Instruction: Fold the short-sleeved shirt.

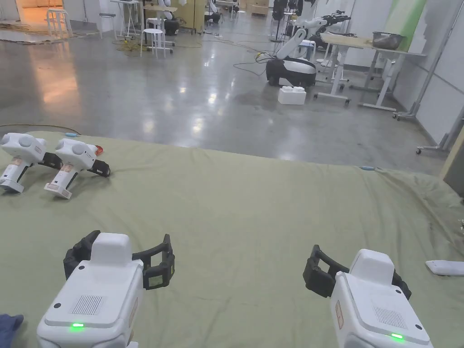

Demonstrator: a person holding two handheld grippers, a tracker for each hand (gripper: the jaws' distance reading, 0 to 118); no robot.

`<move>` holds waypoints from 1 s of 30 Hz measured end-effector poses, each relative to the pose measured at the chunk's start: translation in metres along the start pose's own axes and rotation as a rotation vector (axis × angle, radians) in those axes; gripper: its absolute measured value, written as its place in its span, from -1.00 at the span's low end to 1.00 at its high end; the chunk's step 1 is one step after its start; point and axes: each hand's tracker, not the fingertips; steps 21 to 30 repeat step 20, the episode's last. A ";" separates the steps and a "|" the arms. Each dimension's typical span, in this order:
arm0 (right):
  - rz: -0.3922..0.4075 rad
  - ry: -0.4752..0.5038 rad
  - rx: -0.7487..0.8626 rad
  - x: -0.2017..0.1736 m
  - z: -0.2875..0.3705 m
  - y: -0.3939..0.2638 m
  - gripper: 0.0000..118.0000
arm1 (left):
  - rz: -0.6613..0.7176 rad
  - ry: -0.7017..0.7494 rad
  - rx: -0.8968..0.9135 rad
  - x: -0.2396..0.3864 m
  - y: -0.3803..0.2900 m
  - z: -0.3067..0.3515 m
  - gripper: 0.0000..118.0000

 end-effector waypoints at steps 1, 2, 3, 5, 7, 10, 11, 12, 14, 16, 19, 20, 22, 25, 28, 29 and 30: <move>0.004 0.006 0.014 0.001 0.000 -0.002 0.78 | -0.001 0.005 -0.004 0.000 0.000 0.000 0.90; 0.003 0.018 0.034 0.002 0.000 -0.004 0.78 | 0.000 0.006 -0.008 0.000 0.000 0.000 0.90; 0.004 0.034 0.059 0.003 0.000 -0.006 0.78 | 0.001 0.006 -0.011 0.000 0.000 -0.001 0.90; 0.007 0.043 0.082 0.002 0.002 -0.008 0.78 | 0.002 0.009 -0.010 0.000 -0.001 -0.001 0.90; 0.023 0.036 0.081 0.001 0.002 -0.009 0.78 | 0.001 0.017 -0.013 0.000 -0.002 -0.001 0.90; 0.029 0.029 0.072 0.000 0.001 -0.008 0.78 | 0.005 0.032 -0.017 0.000 -0.003 -0.002 0.90; 0.029 0.028 0.072 -0.001 0.002 -0.009 0.78 | 0.008 0.035 -0.017 0.000 -0.003 -0.002 0.90; 0.029 0.029 0.074 -0.001 0.002 -0.009 0.78 | 0.012 0.038 -0.015 0.000 -0.003 -0.001 0.90; 0.024 0.030 0.075 0.000 0.001 -0.009 0.78 | 0.016 0.041 -0.010 -0.001 -0.003 -0.001 0.90; 0.023 0.028 0.074 -0.001 0.001 -0.009 0.78 | 0.014 0.042 -0.009 -0.002 -0.004 -0.001 0.90; 0.042 0.021 0.069 -0.001 0.000 -0.009 0.78 | 0.004 0.048 -0.010 -0.002 -0.004 -0.001 0.90; 0.046 0.021 0.068 -0.001 0.000 -0.009 0.79 | 0.003 0.050 -0.009 -0.003 -0.004 -0.001 0.90; 0.046 0.021 0.068 -0.001 0.000 -0.009 0.79 | 0.003 0.050 -0.009 -0.003 -0.004 -0.001 0.90; 0.046 0.021 0.068 -0.001 0.000 -0.009 0.79 | 0.003 0.050 -0.009 -0.003 -0.004 -0.001 0.90; 0.046 0.021 0.068 -0.001 0.000 -0.009 0.79 | 0.003 0.050 -0.009 -0.003 -0.004 -0.001 0.90; 0.046 0.021 0.068 -0.001 0.000 -0.009 0.79 | 0.003 0.050 -0.009 -0.003 -0.004 -0.001 0.90; 0.046 0.021 0.068 -0.001 0.000 -0.009 0.79 | 0.003 0.050 -0.009 -0.003 -0.004 -0.001 0.90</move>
